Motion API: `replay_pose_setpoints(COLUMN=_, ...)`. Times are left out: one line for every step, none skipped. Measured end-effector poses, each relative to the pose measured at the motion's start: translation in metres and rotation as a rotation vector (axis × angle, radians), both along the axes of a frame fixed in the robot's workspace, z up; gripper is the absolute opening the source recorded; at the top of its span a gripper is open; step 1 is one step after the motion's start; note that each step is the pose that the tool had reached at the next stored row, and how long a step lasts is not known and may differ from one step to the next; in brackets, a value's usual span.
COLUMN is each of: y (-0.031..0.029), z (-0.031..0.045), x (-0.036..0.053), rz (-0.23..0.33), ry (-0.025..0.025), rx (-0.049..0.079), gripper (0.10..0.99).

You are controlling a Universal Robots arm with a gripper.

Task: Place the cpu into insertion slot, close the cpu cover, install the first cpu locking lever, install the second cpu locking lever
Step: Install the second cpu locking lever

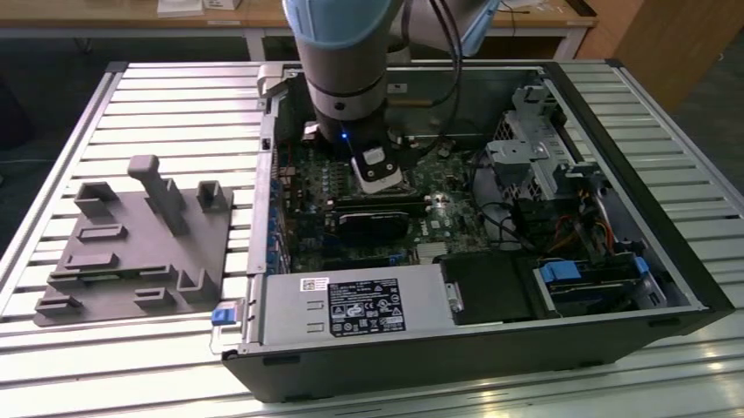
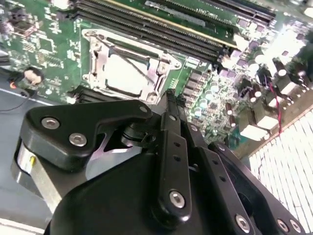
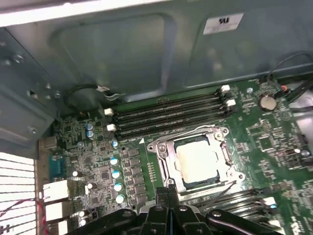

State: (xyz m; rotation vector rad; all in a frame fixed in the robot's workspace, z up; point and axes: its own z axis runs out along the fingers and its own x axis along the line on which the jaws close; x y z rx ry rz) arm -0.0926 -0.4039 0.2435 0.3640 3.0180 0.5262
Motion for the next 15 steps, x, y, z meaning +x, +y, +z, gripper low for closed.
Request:
replay_pose_setpoints(y=0.0, z=0.0031, x=0.0001, rz=0.0, ry=0.0, rx=-0.004, gripper=0.106)
replay_pose_setpoints(y=0.0, z=0.0057, x=0.0002, rz=-0.001, ry=0.0001, rx=-0.01, gripper=0.106)
replay_pose_setpoints(y=0.0, z=0.008, x=0.0004, rz=-0.001, ry=0.0001, rx=-0.016, gripper=0.106)
replay_pose_setpoints(y=0.0001, z=0.0097, x=0.0007, rz=-0.003, ry=-0.0001, rx=-0.024, gripper=0.106)
replay_pose_setpoints(y=0.0001, z=0.011, x=0.0012, rz=-0.005, ry=0.0, rx=-0.034, gripper=0.106)
replay_pose_setpoints(y=0.0, z=0.012, x=0.0018, rz=-0.008, ry=0.0001, rx=-0.048, gripper=0.106)
replay_pose_setpoints(y=0.0, z=0.0126, x=0.0025, rz=-0.011, ry=0.0005, rx=-0.06, gripper=0.106)
replay_pose_setpoints(y=0.0, z=0.0128, x=0.0034, rz=-0.014, ry=0.001, rx=-0.071, gripper=0.106)
replay_pose_setpoints(y=0.0, z=0.0128, x=0.0045, rz=-0.017, ry=0.0016, rx=-0.081, gripper=0.106)
replay_pose_setpoints(y=0.0, z=0.0128, x=0.0057, rz=-0.02, ry=0.0023, rx=-0.087, gripper=0.106)
replay_pose_setpoints(y=0.0, z=0.0128, x=0.0069, rz=-0.022, ry=0.0026, rx=-0.089, gripper=0.106)
replay_pose_setpoints(y=0.0, z=0.0128, x=0.0081, rz=-0.024, ry=0.0028, rx=-0.09, gripper=0.106)
replay_pose_setpoints(y=0.0, z=0.0127, x=0.0092, rz=-0.027, ry=0.0029, rx=-0.09, gripper=0.106)
replay_pose_setpoints(y=0.0, z=0.0125, x=0.0105, rz=-0.029, ry=0.003, rx=-0.09, gripper=0.106)
replay_pose_setpoints(y=0.0, z=0.0124, x=0.0117, rz=-0.031, ry=0.0031, rx=-0.09, gripper=0.106)
